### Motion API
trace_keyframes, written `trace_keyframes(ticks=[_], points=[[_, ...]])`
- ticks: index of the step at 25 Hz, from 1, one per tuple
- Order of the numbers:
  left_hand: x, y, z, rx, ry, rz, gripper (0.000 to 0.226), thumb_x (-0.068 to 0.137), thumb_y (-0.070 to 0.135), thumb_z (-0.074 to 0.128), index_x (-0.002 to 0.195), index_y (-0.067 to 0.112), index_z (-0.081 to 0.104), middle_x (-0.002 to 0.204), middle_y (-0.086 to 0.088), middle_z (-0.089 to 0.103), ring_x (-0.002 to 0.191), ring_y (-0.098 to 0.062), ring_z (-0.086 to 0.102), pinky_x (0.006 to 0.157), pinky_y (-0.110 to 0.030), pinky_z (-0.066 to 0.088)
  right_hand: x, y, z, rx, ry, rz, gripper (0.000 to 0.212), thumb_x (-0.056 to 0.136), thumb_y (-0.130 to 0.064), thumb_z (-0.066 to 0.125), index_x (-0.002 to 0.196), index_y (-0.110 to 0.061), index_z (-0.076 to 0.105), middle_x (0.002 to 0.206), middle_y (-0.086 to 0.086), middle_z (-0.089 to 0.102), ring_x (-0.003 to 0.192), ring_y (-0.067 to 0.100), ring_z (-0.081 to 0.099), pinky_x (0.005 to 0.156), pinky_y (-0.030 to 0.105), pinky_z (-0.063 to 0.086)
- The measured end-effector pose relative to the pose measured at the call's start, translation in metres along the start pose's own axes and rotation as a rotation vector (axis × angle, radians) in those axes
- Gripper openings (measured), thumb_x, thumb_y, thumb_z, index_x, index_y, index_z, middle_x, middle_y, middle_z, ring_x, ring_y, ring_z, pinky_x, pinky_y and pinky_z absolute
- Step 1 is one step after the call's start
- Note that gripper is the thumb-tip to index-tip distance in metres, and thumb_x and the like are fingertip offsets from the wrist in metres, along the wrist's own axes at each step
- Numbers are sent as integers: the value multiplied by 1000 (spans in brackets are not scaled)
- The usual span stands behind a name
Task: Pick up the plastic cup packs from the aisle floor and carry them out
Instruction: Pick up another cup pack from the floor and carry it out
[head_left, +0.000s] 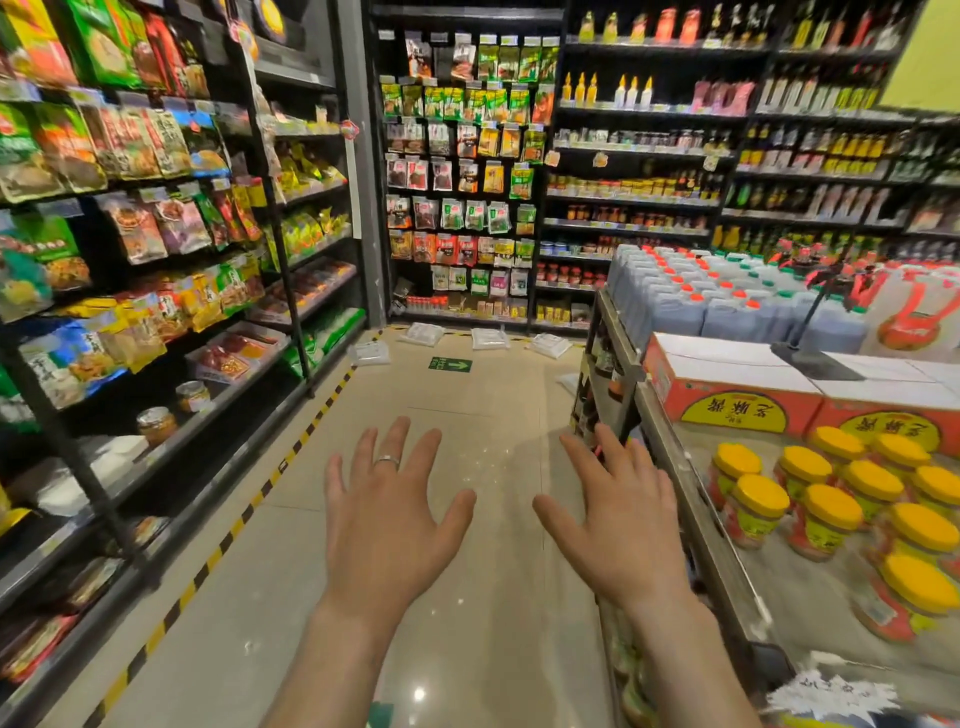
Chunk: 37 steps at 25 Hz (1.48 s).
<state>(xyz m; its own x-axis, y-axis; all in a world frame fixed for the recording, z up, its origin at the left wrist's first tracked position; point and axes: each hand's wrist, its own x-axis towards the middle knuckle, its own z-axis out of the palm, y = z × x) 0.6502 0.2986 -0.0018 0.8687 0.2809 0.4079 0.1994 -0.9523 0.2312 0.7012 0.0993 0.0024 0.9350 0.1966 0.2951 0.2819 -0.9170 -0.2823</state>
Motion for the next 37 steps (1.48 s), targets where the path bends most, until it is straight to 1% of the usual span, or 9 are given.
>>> trace_keyframes(ticks=[4, 8, 10, 13, 18, 24, 28, 32, 37], points=[[92, -36, 14, 10, 34, 34, 78, 80, 73, 20, 149, 39, 34, 161, 3, 25, 149, -25, 17, 118, -51, 10, 79, -39, 21, 15, 25, 39, 69, 90, -64, 43, 152, -45, 16, 164, -6, 8, 150, 25, -2, 119, 45, 3], [150, -57, 34, 18, 6, 51, 78, 80, 72, 19, 149, 38, 35, 160, 2, 26, 149, -27, 19, 118, -52, 11, 134, -55, 42, 0, 63, 41, 75, 83, -72, 21, 152, -43, 20, 163, -4, 13, 150, 27, 3, 120, 47, 8], [178, -63, 48, 18, -3, 61, 78, 80, 73, 19, 149, 38, 33, 161, 3, 25, 149, -26, 17, 118, -51, 9, 162, -57, 53, 0, 80, 43, 78, 80, -73, 16, 152, -42, 21, 163, -3, 14, 150, 27, 5, 120, 49, 9], [223, -66, 73, 6, -16, 77, 76, 82, 73, 23, 149, 39, 33, 161, 4, 25, 150, -26, 16, 119, -52, 7, 207, -53, 71, 20, 62, 62, 72, 86, -71, 26, 152, -43, 19, 163, -3, 13, 150, 26, 3, 119, 49, 6], [303, -59, 118, 32, -23, 92, 75, 80, 72, 25, 145, 37, 42, 157, 1, 34, 147, -28, 23, 117, -54, 12, 293, -35, 104, 77, 47, 89, 75, 80, -69, 26, 151, -45, 19, 163, -6, 11, 150, 24, -2, 119, 47, 3], [441, -26, 181, 79, -63, 69, 74, 87, 73, 20, 153, 41, 16, 164, 7, 8, 151, -21, 0, 119, -48, -2, 442, 7, 139, 71, 37, 72, 68, 92, -67, 36, 152, -46, 11, 164, -7, 3, 150, 22, -7, 120, 45, 2], [527, 3, 221, 73, -25, 42, 81, 79, 74, 15, 152, 40, 25, 163, 5, 16, 151, -23, 9, 119, -49, 3, 543, 38, 150, 80, 26, 57, 68, 92, -65, 37, 152, -46, 10, 164, -8, 1, 150, 22, -7, 120, 44, 0], [594, 18, 253, 86, -30, 22, 77, 81, 73, 24, 151, 40, 28, 163, 5, 19, 150, -23, 12, 119, -50, 5, 621, 60, 163, 85, 23, 28, 68, 92, -65, 36, 152, -46, 10, 164, -7, 3, 150, 24, -5, 120, 44, 0], [665, 25, 291, 72, -36, 13, 76, 82, 73, 26, 150, 39, 30, 162, 4, 20, 150, -23, 12, 119, -50, 6, 695, 73, 188, 96, 20, 6, 69, 92, -65, 37, 152, -44, 11, 164, -7, 3, 150, 23, -6, 119, 44, -1]])
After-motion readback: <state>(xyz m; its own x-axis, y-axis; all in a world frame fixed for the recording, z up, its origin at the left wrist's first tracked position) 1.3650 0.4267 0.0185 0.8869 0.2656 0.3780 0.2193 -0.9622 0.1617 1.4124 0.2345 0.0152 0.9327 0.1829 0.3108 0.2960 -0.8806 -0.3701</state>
